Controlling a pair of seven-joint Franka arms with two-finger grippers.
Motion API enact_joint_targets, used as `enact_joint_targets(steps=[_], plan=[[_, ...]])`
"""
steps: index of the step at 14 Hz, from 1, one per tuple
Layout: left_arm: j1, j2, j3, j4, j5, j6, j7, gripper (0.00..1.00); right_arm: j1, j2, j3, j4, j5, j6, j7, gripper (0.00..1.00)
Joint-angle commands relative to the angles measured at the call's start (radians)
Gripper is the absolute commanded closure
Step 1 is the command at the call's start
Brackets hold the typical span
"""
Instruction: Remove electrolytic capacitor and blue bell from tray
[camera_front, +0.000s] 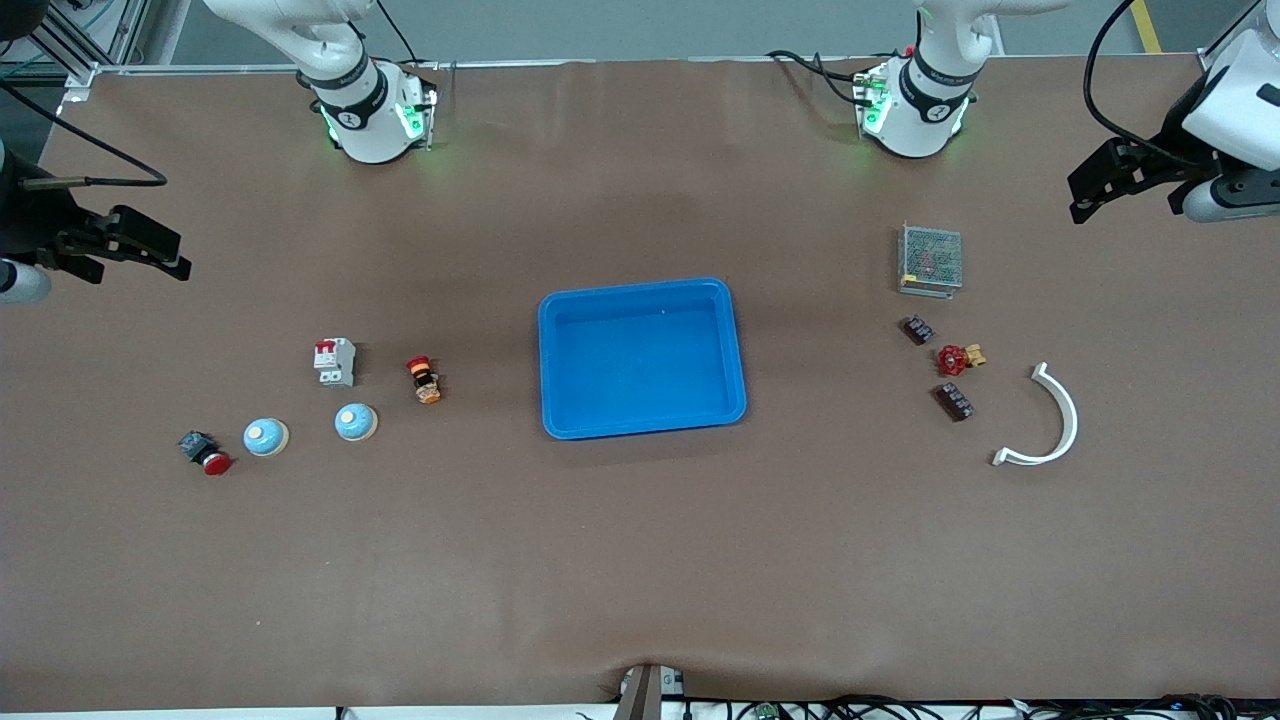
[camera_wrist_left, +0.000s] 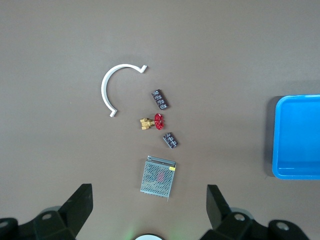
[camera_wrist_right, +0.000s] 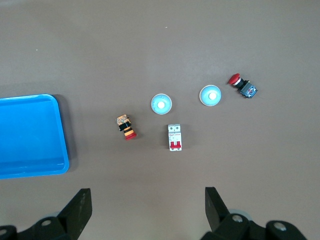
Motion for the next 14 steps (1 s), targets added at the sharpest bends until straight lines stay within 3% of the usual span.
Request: enact_joint_targets(steps=[1,14], plan=[[0.002,0.006,0.004,-0.002,-0.028,0.011,0.039,0.00,0.000,-0.030,0.001,-0.027,0.000,0.001,0.000,0.00],[0.002,0.012,0.005,0.017,-0.026,-0.006,0.101,0.00,-0.006,-0.030,-0.001,-0.035,-0.007,0.000,-0.001,0.00]])
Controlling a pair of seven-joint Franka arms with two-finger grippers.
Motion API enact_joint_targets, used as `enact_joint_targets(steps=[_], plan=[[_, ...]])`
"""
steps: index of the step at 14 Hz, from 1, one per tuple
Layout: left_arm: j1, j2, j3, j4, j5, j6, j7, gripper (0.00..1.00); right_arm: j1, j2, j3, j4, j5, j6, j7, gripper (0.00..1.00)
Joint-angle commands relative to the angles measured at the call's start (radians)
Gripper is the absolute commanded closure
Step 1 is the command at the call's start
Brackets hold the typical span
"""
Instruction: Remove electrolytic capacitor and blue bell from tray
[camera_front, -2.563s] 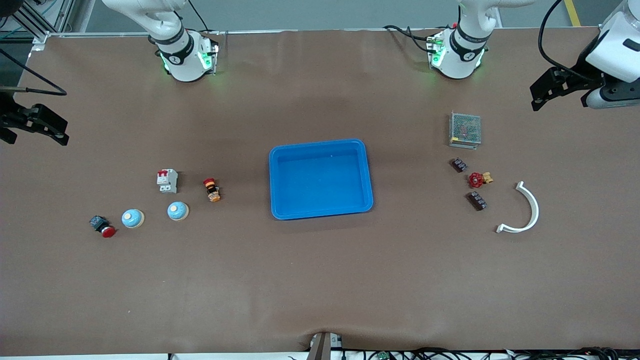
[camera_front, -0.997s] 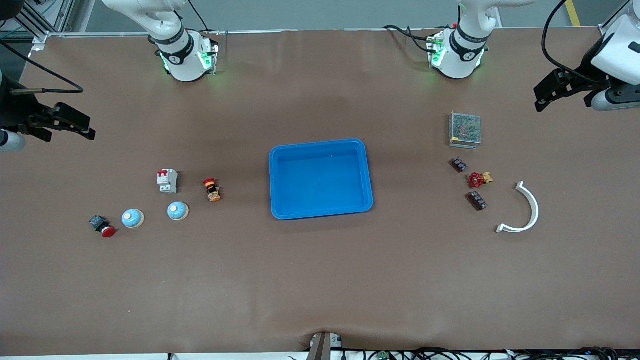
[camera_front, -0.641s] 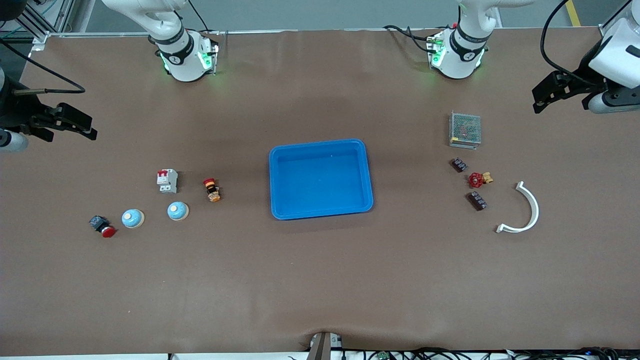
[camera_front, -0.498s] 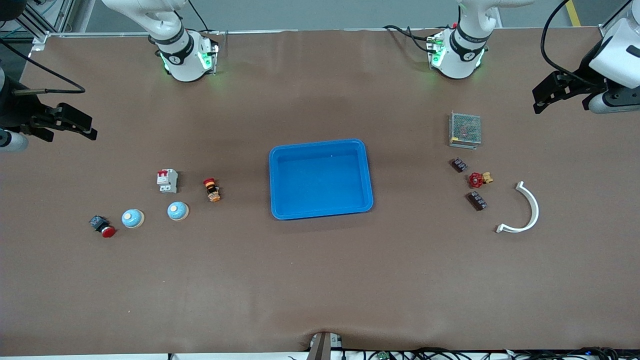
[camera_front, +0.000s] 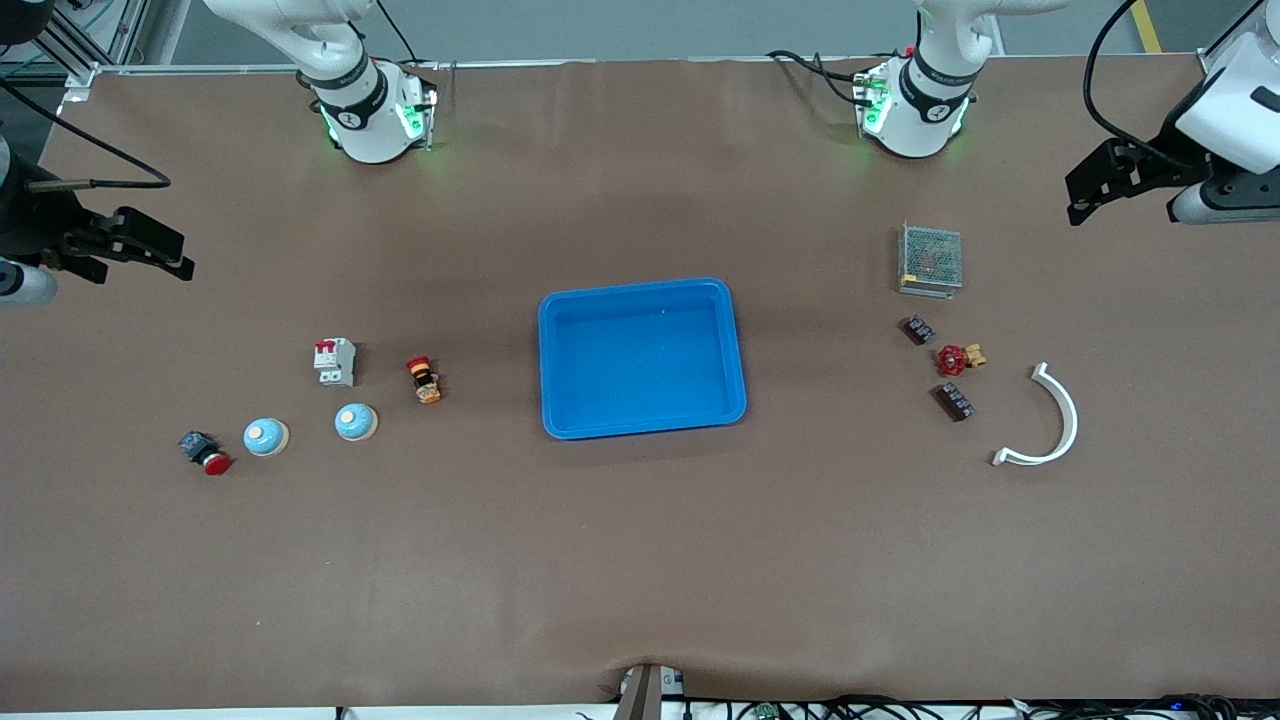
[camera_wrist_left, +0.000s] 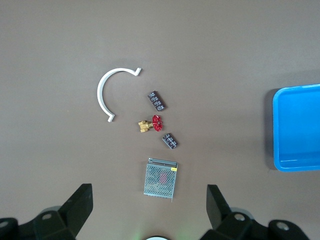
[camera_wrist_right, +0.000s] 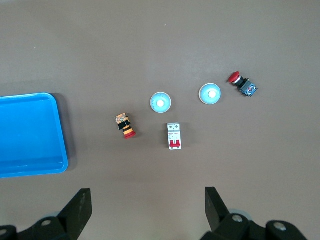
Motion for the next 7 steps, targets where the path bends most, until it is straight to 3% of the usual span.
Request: enact_joint_targets(steps=[1,7], plan=[[0.002,0.004,0.005,0.011,-0.021,-0.014,0.024,0.00,-0.005,-0.030,0.001,-0.030,-0.005,0.003,-0.001,0.00],[0.002,0.001,0.005,0.013,-0.021,-0.018,0.011,0.00,-0.002,-0.030,0.000,-0.037,-0.005,0.013,-0.001,0.00]])
